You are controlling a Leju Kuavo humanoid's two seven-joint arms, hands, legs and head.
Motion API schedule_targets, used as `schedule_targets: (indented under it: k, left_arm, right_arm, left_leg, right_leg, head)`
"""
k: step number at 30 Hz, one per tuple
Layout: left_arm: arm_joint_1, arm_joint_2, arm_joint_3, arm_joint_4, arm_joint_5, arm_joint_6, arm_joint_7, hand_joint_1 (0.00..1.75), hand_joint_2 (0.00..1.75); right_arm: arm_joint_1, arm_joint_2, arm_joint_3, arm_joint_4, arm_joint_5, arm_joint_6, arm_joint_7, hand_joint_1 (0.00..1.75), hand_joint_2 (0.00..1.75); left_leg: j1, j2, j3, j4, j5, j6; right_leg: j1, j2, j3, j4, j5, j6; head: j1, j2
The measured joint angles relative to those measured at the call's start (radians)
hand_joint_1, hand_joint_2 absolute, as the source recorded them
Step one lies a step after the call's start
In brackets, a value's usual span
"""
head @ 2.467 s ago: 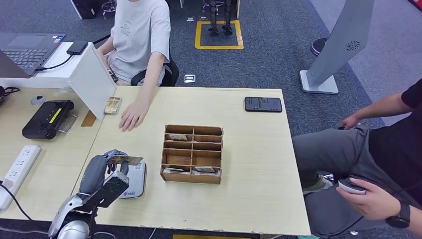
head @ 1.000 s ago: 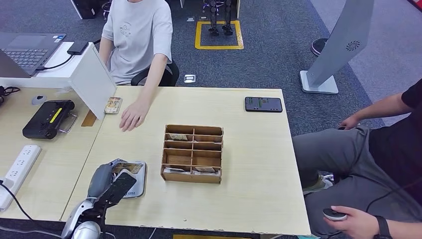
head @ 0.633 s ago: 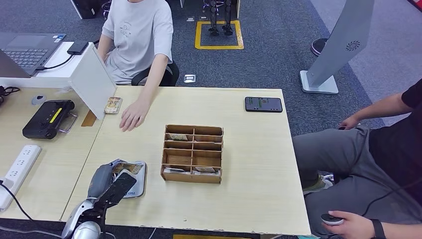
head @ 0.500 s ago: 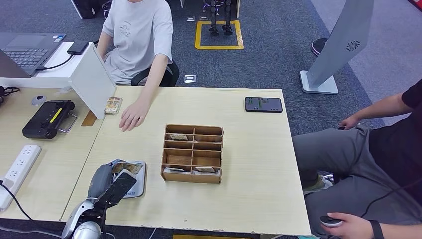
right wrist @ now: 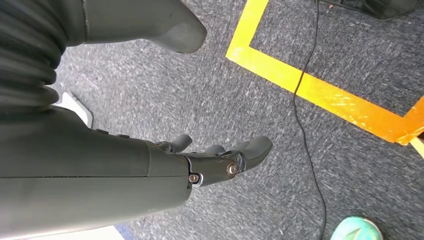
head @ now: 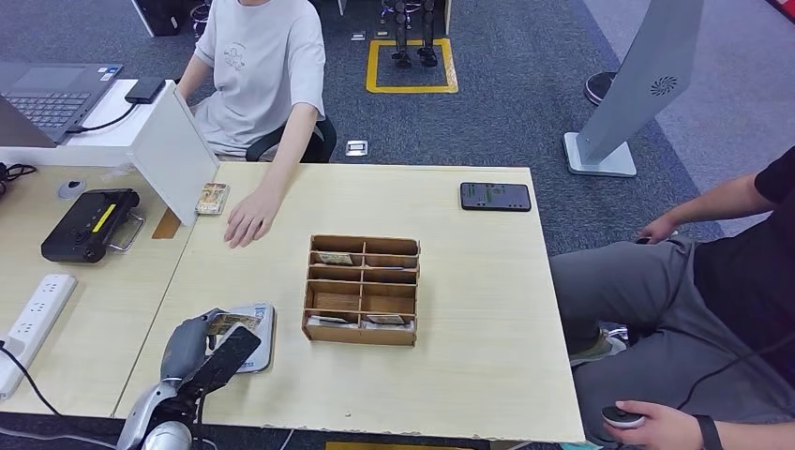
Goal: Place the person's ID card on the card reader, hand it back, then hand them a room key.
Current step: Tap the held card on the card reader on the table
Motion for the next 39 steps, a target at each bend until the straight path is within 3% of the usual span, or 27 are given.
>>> schedule_targets:
  k: [3, 9, 39]
  left_arm:
    - [-0.014, -0.001, 0.018, 0.085, 0.0, 0.041, -0.042, 1.75, 1.75]
    - [-0.03, -0.009, 0.039, 0.143, -0.001, 0.042, -0.045, 1.75, 1.75]
    - [-0.04, -0.018, 0.051, 0.172, -0.006, 0.038, -0.042, 1.75, 1.75]
  right_arm:
    - [0.004, 0.0, 0.008, -0.013, 0.005, 0.002, 0.006, 0.0, 1.75]
    - [0.009, 0.0, 0.012, -0.032, 0.006, 0.002, 0.01, 0.0, 1.75]
    - [0.015, 0.0, 0.012, -0.047, 0.006, 0.002, 0.012, 0.0, 1.75]
  left_leg:
    - [0.0, -0.002, 0.0, 0.0, 0.0, 0.0]
    - [0.0, -0.002, 0.002, 0.0, 0.0, 0.0]
    - [0.0, -0.002, 0.007, -0.001, 0.0, 0.0]
  right_leg:
    - [0.0, -0.002, 0.001, 0.0, 0.0, 0.0]
    - [0.0, -0.002, 0.003, 0.0, 0.0, 0.0]
    - [0.0, -0.002, 0.008, 0.0, 0.0, 0.0]
  head:
    - [0.0, 0.0]
    - [0.0, 0.0]
    - [0.0, 0.0]
